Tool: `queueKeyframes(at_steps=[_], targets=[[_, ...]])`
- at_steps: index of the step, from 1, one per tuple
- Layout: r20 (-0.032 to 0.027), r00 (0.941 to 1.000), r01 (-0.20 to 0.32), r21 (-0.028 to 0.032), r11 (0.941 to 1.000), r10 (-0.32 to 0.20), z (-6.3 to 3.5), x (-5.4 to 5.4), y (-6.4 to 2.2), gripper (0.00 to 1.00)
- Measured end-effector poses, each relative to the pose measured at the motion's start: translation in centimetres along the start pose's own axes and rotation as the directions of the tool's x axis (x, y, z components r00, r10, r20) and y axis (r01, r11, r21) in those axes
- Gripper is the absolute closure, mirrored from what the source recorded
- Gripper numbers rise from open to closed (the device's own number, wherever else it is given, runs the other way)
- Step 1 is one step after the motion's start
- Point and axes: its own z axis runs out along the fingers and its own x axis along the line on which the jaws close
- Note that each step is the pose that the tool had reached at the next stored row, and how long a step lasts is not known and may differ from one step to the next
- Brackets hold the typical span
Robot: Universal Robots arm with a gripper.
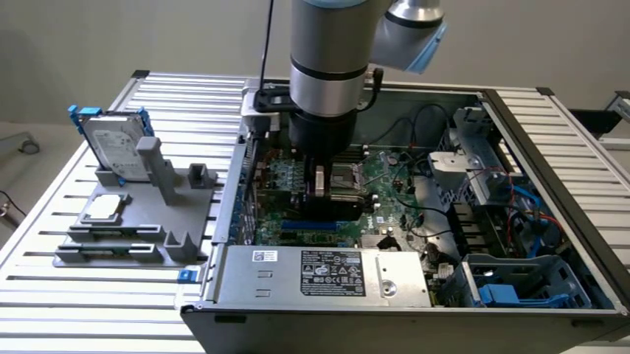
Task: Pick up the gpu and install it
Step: 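Insert the gpu into the slot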
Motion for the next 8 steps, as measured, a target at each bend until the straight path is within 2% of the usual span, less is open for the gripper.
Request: queueKeyframes(at_steps=[8], targets=[[0.0, 1.0, -0.002, 0.0, 1.0, 0.002, 0.18, -0.01, 0.18, 0.74]])
